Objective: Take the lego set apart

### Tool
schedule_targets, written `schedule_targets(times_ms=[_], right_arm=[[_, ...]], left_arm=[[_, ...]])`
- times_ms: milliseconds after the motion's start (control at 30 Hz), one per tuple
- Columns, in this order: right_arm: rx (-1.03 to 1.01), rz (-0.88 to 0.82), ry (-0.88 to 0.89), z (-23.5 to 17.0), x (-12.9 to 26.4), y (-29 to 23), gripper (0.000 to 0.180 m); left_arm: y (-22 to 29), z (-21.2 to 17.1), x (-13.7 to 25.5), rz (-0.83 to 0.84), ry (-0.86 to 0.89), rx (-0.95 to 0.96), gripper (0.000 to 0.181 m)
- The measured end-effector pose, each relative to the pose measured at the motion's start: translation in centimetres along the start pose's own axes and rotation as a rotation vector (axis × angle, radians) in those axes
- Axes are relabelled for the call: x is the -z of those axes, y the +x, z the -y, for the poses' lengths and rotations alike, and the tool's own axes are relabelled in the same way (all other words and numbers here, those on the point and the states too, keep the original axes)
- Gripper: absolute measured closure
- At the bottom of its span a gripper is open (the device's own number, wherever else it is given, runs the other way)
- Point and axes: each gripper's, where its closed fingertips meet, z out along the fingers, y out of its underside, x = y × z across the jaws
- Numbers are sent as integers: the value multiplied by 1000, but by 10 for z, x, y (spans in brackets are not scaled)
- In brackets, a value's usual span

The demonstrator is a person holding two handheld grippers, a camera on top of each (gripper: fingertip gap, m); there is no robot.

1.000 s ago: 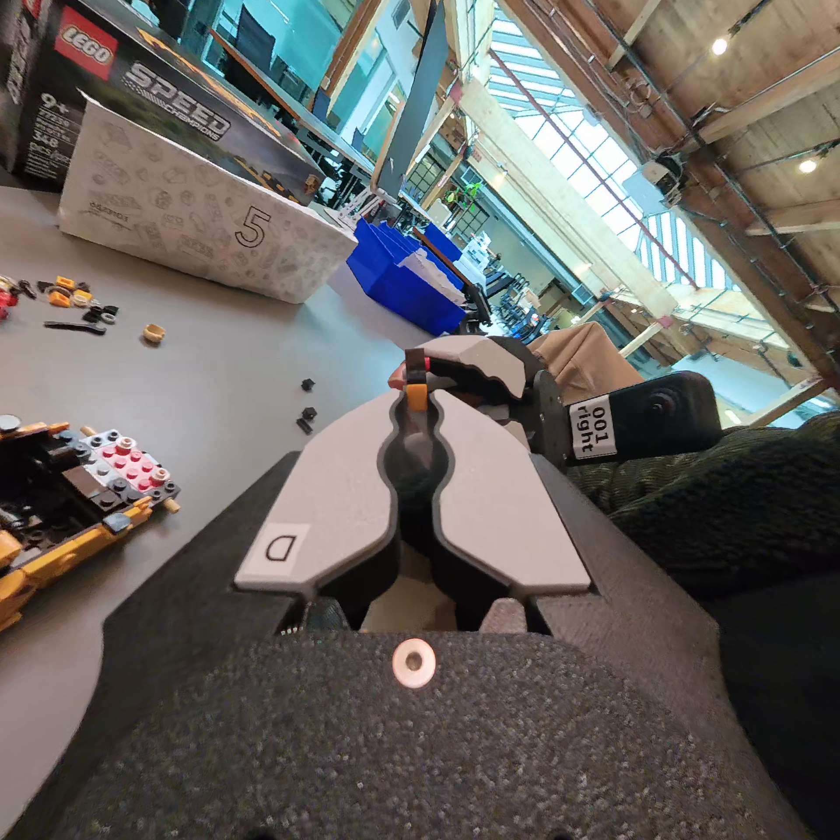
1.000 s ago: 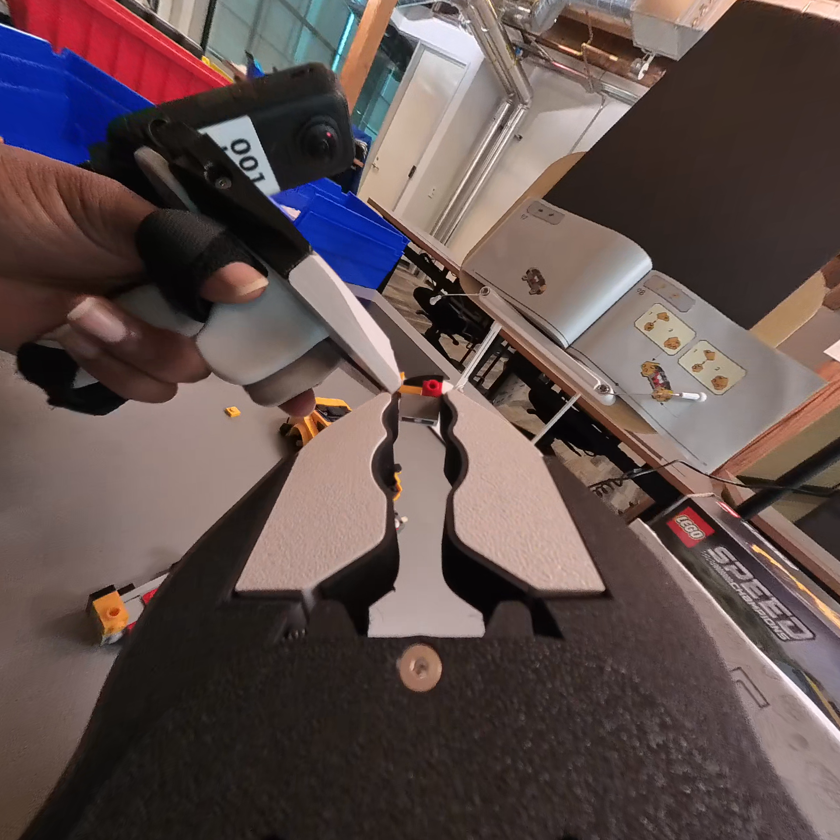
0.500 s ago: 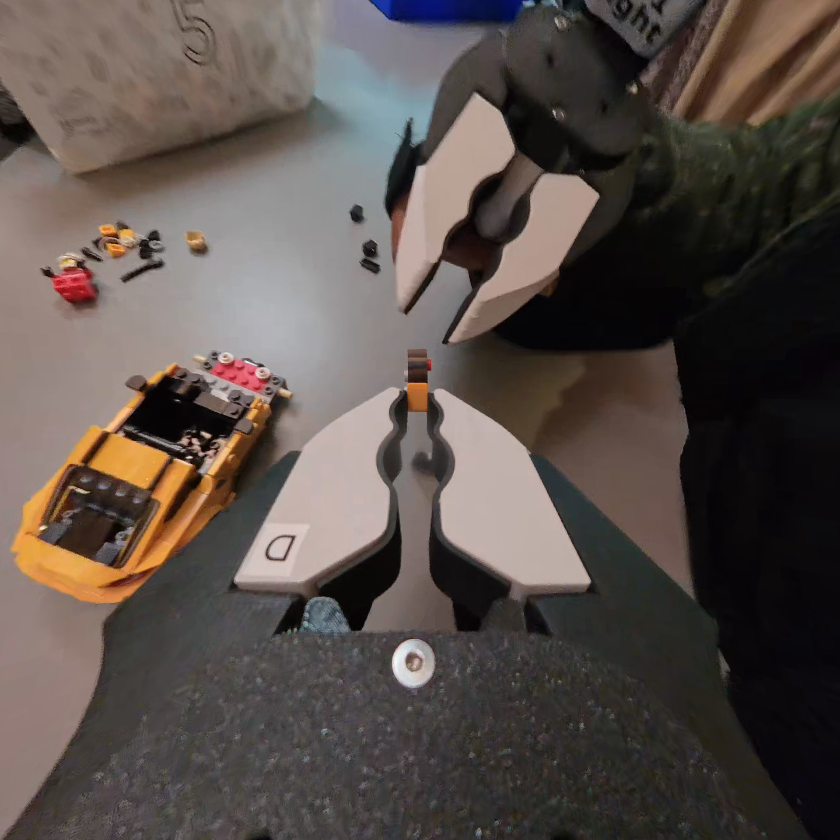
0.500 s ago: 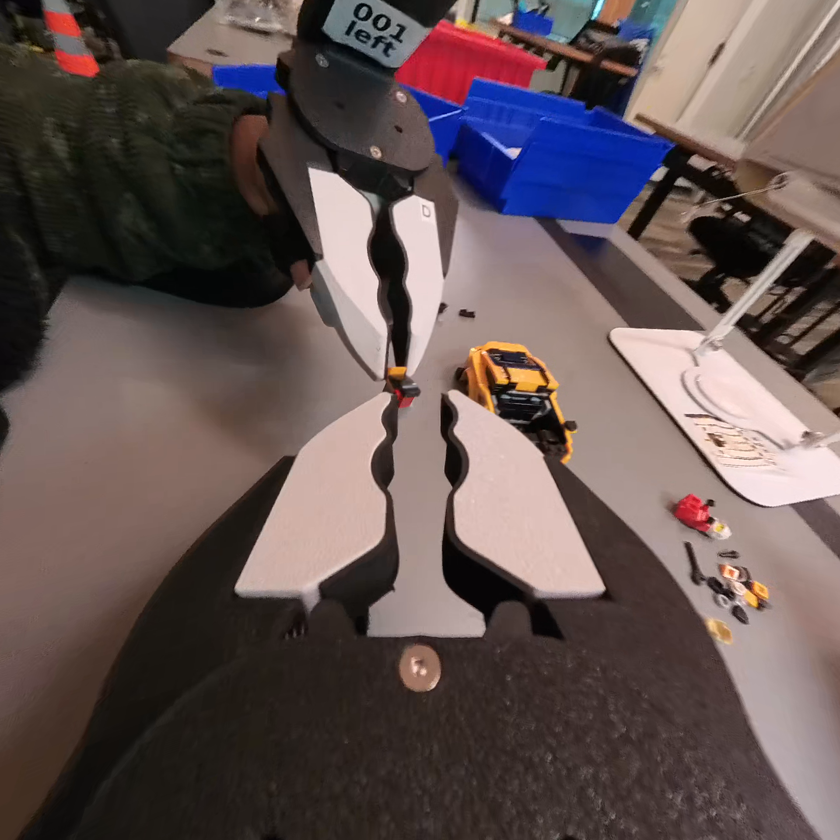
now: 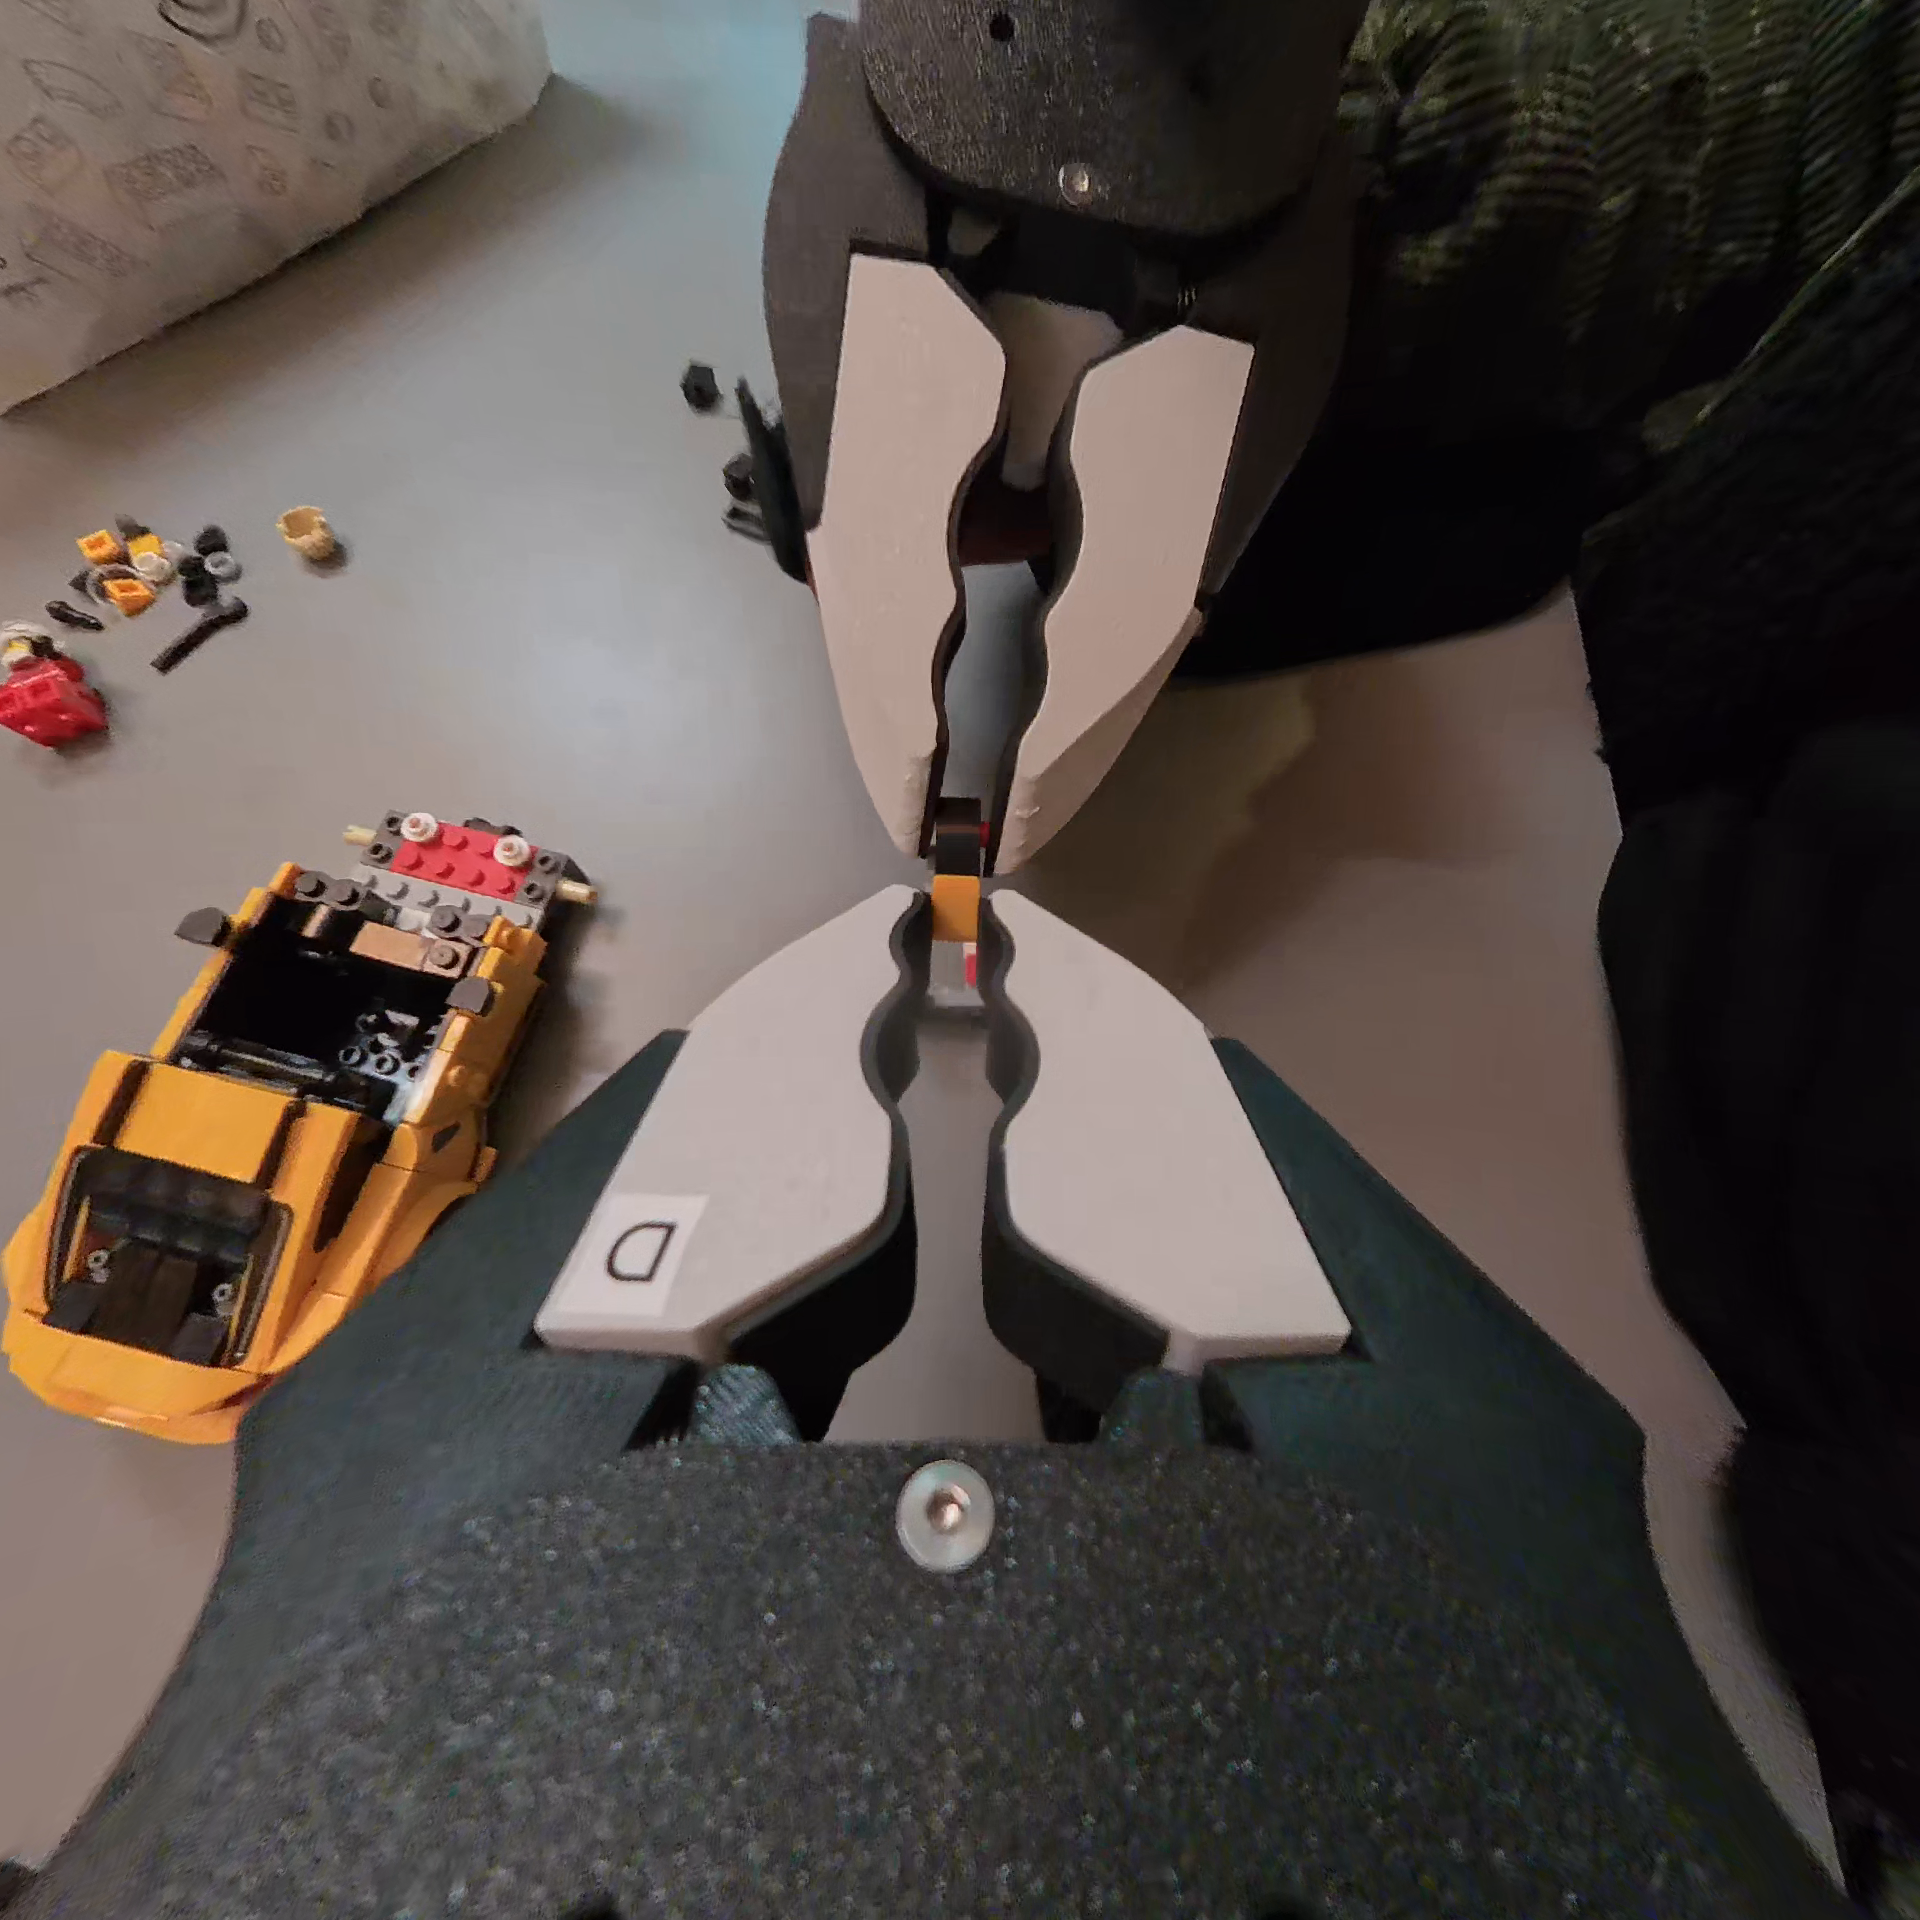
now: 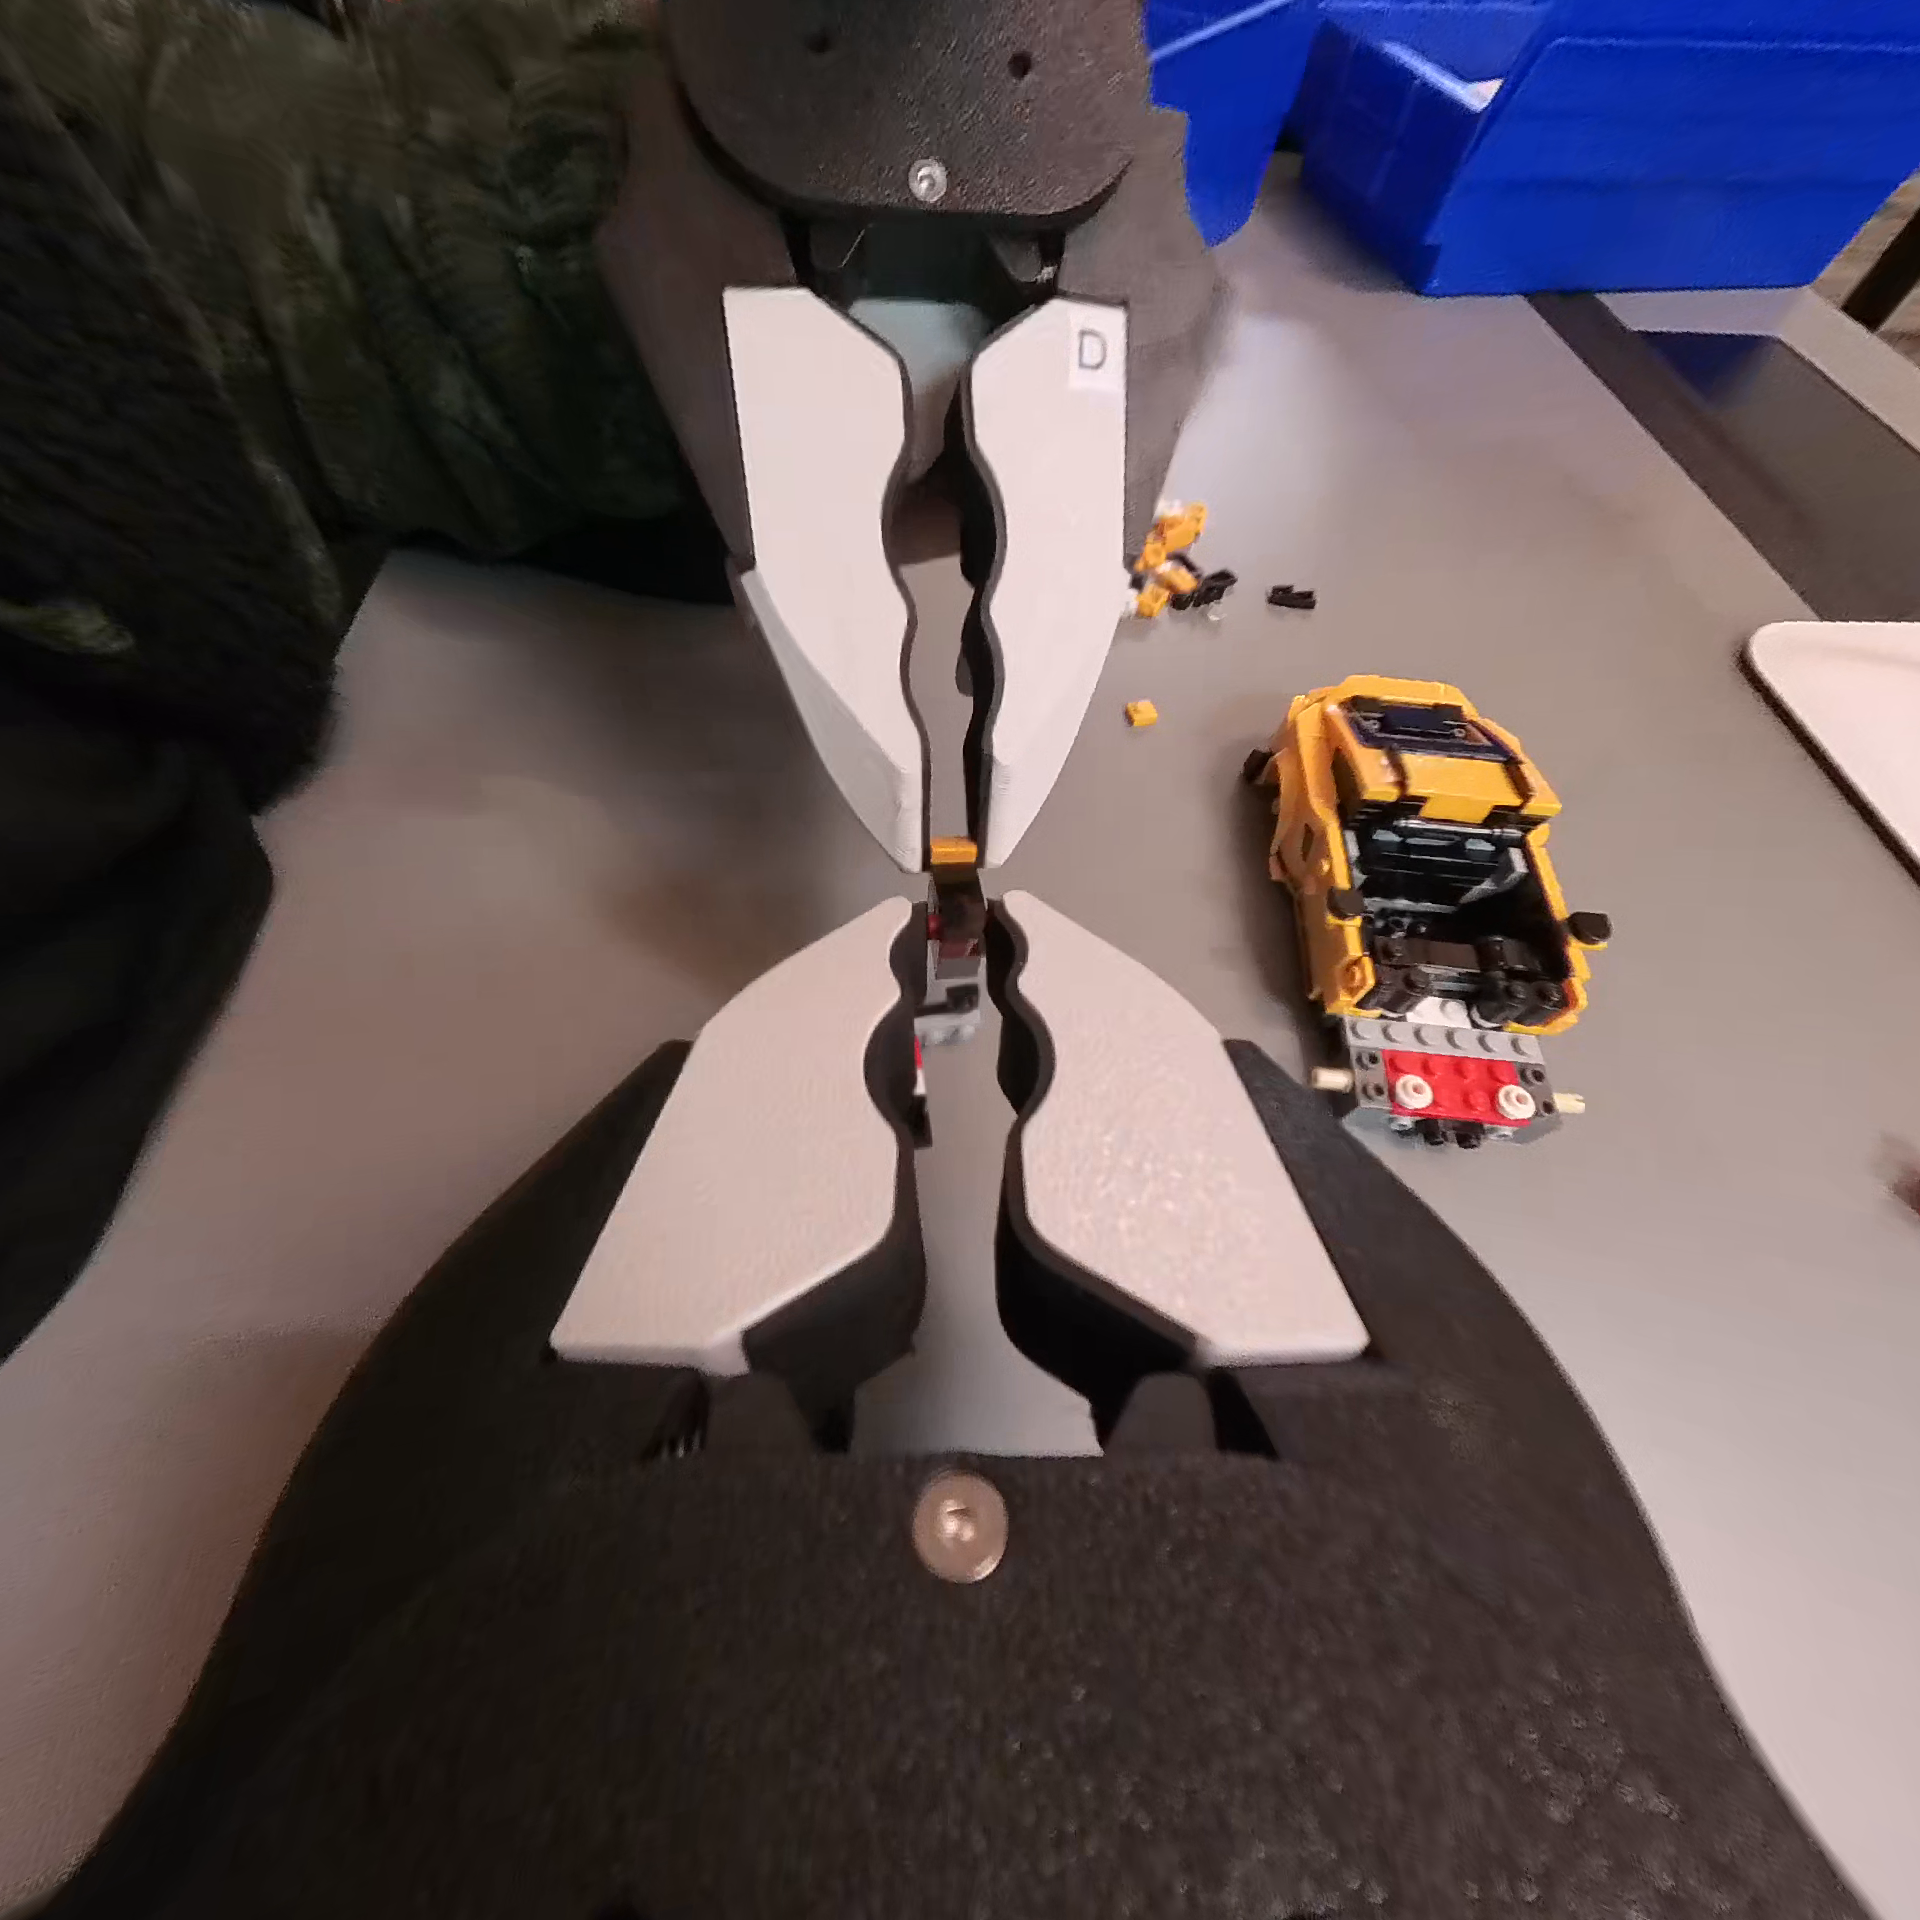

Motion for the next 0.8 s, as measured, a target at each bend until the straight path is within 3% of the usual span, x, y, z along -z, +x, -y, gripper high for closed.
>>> schedule_targets(times_ms=[133,367,667,800], right_arm=[[-149,17,197,26,11,7,170],[-316,114,436,56,26,7,170],[-238,180,212,34,12,-6,169],[-198,183,146,25,8,-10,172]], left_arm=[[-4,19,8,-17,171,42,164],[1,50,23,-102,412,140,171],[9,19,6,-68,117,20,171],[11,12,2,-70,75,11,171]])
